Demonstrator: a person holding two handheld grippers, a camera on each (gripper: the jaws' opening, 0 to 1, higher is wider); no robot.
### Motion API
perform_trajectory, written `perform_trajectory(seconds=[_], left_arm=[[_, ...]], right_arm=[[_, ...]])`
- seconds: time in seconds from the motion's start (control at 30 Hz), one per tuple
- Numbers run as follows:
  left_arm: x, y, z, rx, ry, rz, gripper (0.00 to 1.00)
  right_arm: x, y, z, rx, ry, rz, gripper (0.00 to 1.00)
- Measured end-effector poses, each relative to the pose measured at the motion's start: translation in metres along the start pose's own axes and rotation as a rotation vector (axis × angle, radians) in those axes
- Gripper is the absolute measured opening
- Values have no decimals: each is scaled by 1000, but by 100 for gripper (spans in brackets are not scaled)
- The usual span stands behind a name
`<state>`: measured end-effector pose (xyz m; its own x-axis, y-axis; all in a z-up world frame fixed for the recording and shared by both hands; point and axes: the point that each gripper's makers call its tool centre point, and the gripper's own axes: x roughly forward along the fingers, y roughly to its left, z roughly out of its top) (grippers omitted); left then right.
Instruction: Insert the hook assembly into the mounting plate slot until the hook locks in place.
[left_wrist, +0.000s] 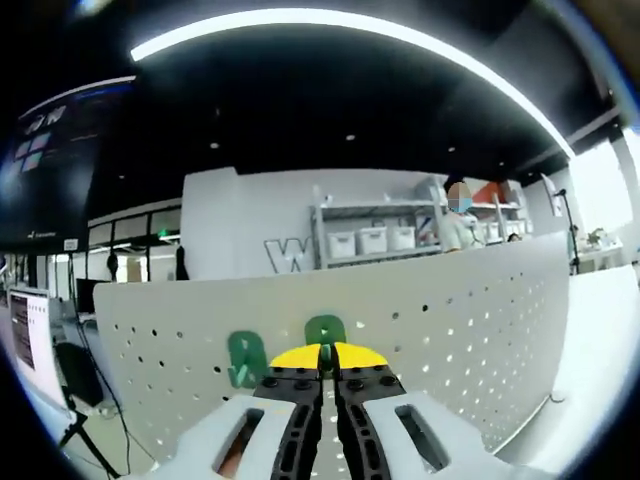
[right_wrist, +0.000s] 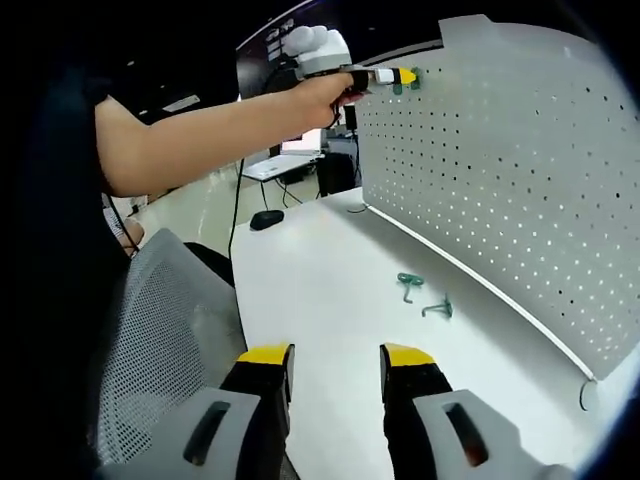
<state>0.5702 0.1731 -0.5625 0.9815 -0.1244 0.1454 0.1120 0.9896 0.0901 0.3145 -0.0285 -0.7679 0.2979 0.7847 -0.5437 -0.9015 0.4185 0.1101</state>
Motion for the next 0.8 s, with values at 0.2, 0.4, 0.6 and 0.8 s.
perform_trajectory(seconds=[0.2, 0.4, 0.6, 0.8], left_arm=[[2, 0, -3, 27, 4, 7, 2], [4, -1, -4, 101, 6, 11, 3], [10, 0, -6, 182, 15, 23, 3], [11, 5, -8, 177, 12, 21, 3]], right_arm=[[0, -1, -3, 6, 6, -2, 33], [1, -2, -4, 10, 8, 1, 33], [3, -2, -4, 12, 11, 4, 33], [4, 0, -5, 13, 13, 6, 33]])
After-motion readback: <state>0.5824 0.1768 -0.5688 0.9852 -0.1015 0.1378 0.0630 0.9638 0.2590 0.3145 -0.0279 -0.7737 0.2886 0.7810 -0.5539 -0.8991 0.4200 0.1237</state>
